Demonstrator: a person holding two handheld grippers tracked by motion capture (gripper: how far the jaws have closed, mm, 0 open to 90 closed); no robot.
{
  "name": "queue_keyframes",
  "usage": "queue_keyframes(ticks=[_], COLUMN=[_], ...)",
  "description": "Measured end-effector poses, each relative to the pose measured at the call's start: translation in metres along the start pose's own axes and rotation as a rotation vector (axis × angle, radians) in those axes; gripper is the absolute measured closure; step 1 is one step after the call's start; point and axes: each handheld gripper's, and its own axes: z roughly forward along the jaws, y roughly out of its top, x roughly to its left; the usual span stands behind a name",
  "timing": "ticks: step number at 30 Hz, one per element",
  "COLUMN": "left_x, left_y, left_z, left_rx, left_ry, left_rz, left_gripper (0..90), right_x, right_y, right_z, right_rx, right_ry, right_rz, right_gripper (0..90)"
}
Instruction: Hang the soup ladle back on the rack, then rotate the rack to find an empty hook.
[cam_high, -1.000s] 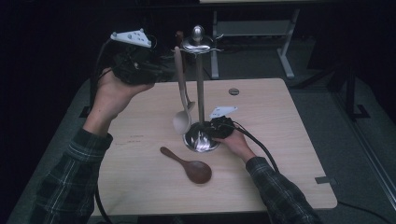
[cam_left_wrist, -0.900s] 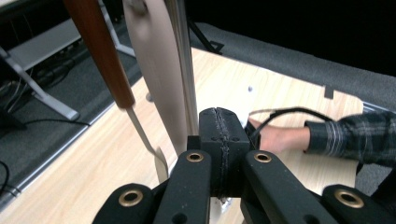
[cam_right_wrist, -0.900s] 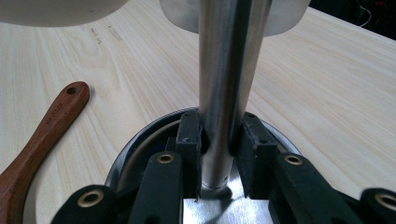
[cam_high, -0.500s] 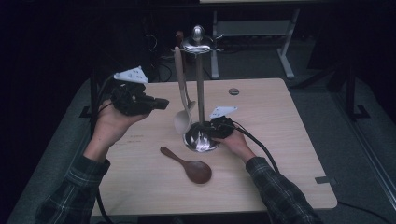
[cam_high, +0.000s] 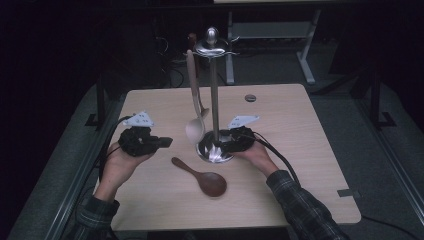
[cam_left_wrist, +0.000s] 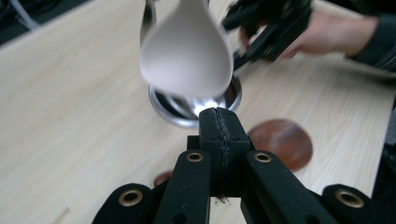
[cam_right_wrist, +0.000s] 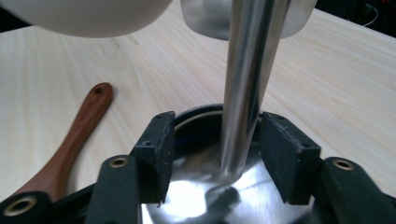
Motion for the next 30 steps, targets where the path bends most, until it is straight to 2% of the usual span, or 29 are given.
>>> queue_keyframes(ticks=[2, 6, 8, 10, 15, 18, 22, 27, 30], left_x=[0.000, 0.003, 0.004, 0.005, 0.008, 0.010, 0.011, 0.013, 0.016], left_y=[-0.012, -0.035, -0.048, -0.060, -0.080, -0.093, -0.107, -0.117, -0.119], left_z=[0.005, 0.012, 0.014, 0.016, 0.017, 0.018, 0.019, 0.016, 0.016], left_rx=[0.001, 0.010, 0.010, 0.011, 0.031, 0.046, 0.069, 0.054, 0.053], left_ry=[-0.005, 0.004, 0.011, 0.020, 0.046, 0.050, 0.069, 0.081, 0.079], left_rz=[-0.034, -0.051, -0.069, -0.093, -0.113, -0.137, -0.153, -0.186, -0.187], left_gripper=[89.6, 89.6, 89.6, 89.6, 87.5, 78.9, 63.9, 53.7, 49.6], right_x=[0.001, 0.002, 0.004, 0.007, 0.016, 0.022, 0.029, 0.037, 0.041], right_y=[-0.002, -0.006, -0.008, -0.012, -0.021, -0.029, -0.037, -0.042, -0.045], right_z=[-0.007, -0.022, -0.030, -0.038, -0.054, -0.060, -0.060, -0.046, -0.037], right_rx=[0.000, 0.002, 0.003, 0.005, 0.026, 0.050, 0.076, 0.128, 0.157], right_ry=[-0.009, -0.011, 0.000, 0.000, 0.005, 0.020, 0.044, 0.077, 0.096], right_rz=[-0.005, 0.015, 0.019, 0.019, 0.025, 0.012, 0.004, -0.011, -0.021], right_gripper=[40.8, 43.8, 51.2, 62.4, 88.2, 89.9, 90.0, 90.0, 90.0])
